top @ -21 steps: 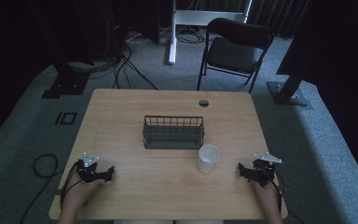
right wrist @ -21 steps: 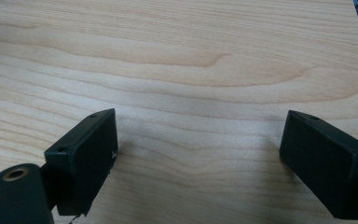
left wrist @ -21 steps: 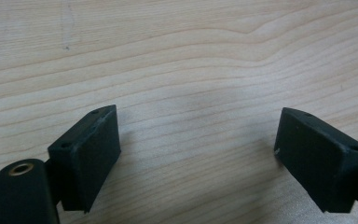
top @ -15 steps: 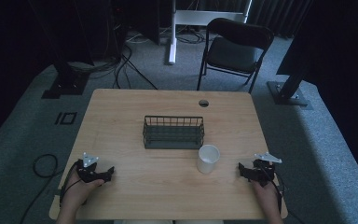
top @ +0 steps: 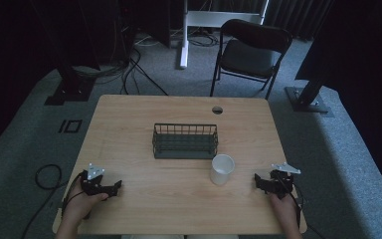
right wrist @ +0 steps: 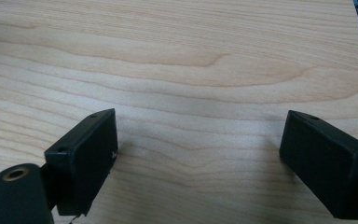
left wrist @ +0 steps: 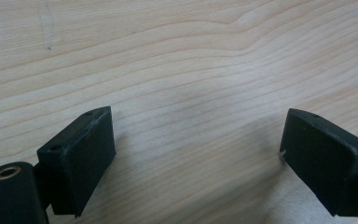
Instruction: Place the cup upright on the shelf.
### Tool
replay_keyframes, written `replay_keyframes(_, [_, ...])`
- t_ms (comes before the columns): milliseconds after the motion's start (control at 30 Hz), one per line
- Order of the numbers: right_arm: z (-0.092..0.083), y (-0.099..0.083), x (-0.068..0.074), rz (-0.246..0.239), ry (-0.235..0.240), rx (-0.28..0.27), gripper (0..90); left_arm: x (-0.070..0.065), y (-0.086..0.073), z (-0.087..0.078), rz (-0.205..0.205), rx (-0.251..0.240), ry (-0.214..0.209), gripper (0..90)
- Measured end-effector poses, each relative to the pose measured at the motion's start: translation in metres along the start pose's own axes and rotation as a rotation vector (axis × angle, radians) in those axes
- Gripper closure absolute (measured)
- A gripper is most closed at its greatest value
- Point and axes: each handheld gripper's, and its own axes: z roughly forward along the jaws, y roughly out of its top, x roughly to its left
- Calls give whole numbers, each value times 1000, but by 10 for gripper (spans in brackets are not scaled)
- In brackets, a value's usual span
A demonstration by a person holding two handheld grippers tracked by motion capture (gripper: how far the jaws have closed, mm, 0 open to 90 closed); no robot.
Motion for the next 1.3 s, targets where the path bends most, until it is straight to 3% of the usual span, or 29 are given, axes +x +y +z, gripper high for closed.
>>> replay_keyframes(233, [0, 0, 0, 0, 0, 0, 108, -3, 1, -2, 35, 11, -21, 106])
replay_keyframes(367, [0, 0, 0, 0, 0, 0, 108, -11, 6, -3, 63, -16, -58, 106])
replay_keyframes(933, [0, 0, 0, 1, 0, 0, 108, -38, 28, -8, 162, -50, -111, 106])
replay_keyframes(1100, [0, 0, 0, 2, 0, 0, 108, -51, 37, -7, 178, -80, -178, 105])
replay_keyframes(1200, [0, 0, 0, 1, 0, 0, 108, -59, 43, -6, 168, -105, -232, 105])
replay_keyframes(1300, [0, 0, 0, 1, 0, 0, 108, -65, 48, -5, 196, -110, -233, 105])
